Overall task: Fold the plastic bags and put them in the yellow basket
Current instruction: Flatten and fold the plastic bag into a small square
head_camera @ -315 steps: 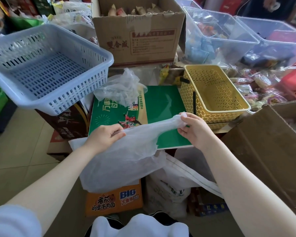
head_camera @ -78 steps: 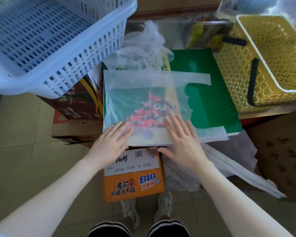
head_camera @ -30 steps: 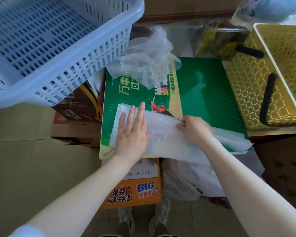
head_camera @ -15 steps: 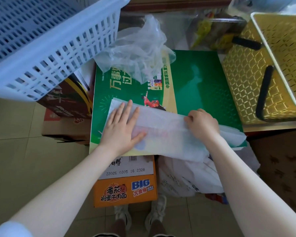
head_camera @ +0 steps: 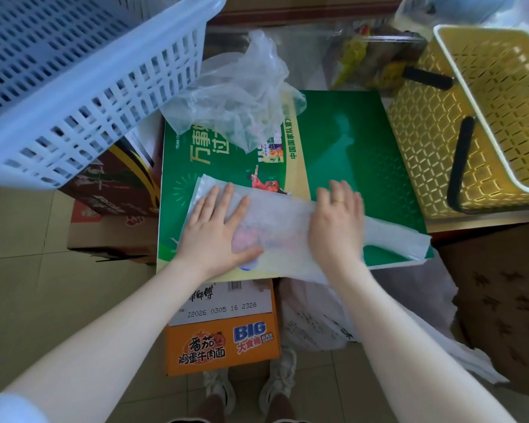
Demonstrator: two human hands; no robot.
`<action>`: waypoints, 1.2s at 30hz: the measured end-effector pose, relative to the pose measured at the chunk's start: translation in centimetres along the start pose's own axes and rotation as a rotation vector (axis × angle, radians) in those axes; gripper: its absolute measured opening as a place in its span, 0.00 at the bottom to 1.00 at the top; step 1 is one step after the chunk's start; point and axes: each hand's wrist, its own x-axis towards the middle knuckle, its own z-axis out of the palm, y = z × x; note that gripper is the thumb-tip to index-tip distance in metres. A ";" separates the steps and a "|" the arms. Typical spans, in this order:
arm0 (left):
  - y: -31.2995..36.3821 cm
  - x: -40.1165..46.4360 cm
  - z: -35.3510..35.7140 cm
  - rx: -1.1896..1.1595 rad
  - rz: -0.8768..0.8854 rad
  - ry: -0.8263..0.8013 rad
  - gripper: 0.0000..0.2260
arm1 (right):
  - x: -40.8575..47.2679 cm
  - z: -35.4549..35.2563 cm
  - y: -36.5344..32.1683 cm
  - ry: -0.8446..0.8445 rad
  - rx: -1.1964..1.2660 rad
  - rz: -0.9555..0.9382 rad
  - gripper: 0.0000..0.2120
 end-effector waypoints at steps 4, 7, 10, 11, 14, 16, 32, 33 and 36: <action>0.0 0.0 0.3 -0.024 -0.004 0.054 0.41 | -1.9 1.6 -6.1 -0.059 0.142 -0.225 0.26; -0.2 0.0 0.5 -0.032 0.028 0.084 0.36 | -2.1 3.1 -5.5 -0.222 0.147 -0.169 0.33; -0.4 0.0 0.5 0.007 0.037 0.060 0.37 | -1.9 3.7 -2.7 -0.200 0.105 -0.122 0.36; -0.3 -0.1 0.4 0.014 0.025 0.052 0.39 | -2.0 3.6 -1.7 -0.203 0.091 -0.092 0.36; -0.1 -0.1 0.2 0.036 -0.014 0.002 0.45 | -2.4 3.2 1.8 -0.215 0.034 -0.004 0.38; -0.1 0.0 0.1 0.045 -0.021 -0.016 0.48 | -2.6 3.0 4.5 -0.202 0.013 0.030 0.40; 16.1 2.1 0.8 -0.086 0.270 0.014 0.25 | -3.8 2.4 10.7 -0.200 0.057 0.168 0.38; 15.8 2.0 1.3 -0.064 0.245 0.014 0.25 | -3.8 2.5 10.7 -0.196 0.064 0.164 0.38; 13.5 1.4 2.0 0.037 0.110 0.051 0.29 | -3.8 2.5 10.7 -0.173 0.076 0.159 0.38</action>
